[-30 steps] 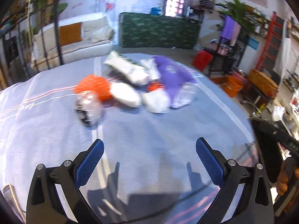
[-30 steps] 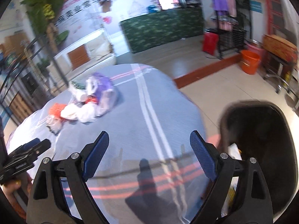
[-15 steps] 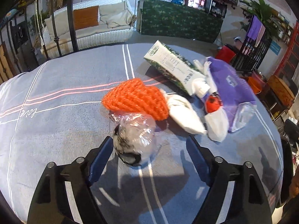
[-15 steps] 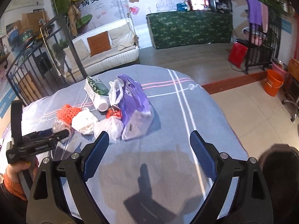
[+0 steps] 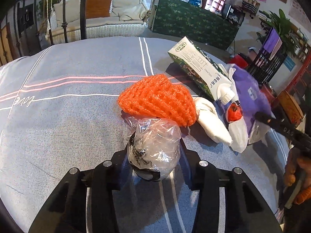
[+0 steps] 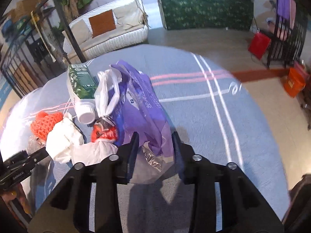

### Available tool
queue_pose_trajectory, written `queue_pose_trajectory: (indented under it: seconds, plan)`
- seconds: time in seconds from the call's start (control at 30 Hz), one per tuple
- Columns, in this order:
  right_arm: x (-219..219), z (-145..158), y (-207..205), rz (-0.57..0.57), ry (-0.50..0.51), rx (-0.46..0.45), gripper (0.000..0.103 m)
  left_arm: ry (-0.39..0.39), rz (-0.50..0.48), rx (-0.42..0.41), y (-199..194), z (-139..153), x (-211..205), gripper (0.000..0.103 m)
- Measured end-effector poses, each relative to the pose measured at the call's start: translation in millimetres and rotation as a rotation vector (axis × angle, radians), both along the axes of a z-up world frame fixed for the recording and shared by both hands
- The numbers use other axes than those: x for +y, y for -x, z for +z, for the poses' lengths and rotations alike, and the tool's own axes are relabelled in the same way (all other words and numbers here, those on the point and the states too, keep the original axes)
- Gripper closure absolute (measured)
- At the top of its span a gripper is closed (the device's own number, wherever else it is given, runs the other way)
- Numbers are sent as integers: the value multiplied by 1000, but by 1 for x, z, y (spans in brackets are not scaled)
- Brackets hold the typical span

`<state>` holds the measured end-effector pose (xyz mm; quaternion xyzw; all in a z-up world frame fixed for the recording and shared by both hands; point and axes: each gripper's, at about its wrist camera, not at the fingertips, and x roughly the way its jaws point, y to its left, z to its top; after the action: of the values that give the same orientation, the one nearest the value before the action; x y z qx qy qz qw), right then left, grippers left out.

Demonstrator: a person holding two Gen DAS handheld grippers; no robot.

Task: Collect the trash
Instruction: 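Grasp the clear plastic bag with the left tool while the right tool grasps the purple bag, then carry the purple bag with the right tool over the bin and release it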

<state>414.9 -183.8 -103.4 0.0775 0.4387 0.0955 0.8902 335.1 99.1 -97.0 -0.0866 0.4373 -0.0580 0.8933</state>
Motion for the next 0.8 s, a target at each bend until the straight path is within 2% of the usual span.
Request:
queue_pose_trajectory:
  seconds: [0.07, 0.1, 0.33, 0.47, 0.57, 0.8]
  plan:
    - [-4, 1, 7, -1, -29, -11, 85, 26, 13, -3, 4, 1, 4, 60]
    - [-5, 3, 10, -4, -28, -18, 87, 36, 17, -6, 6, 1, 3, 61]
    - [-11, 16, 49, -45, 13, -98, 91, 51, 20, -45, 29, 8, -4, 62]
    - [-18, 29, 81, -88, 41, -155, 91, 26, 6, -79, 43, 15, -13, 62]
    - [-25, 35, 103, -108, 48, -186, 91, 55, -18, -99, 55, 19, -19, 62]
    - [-49, 46, 153, -172, 44, -223, 91, 58, -81, -148, 80, 31, -54, 62]
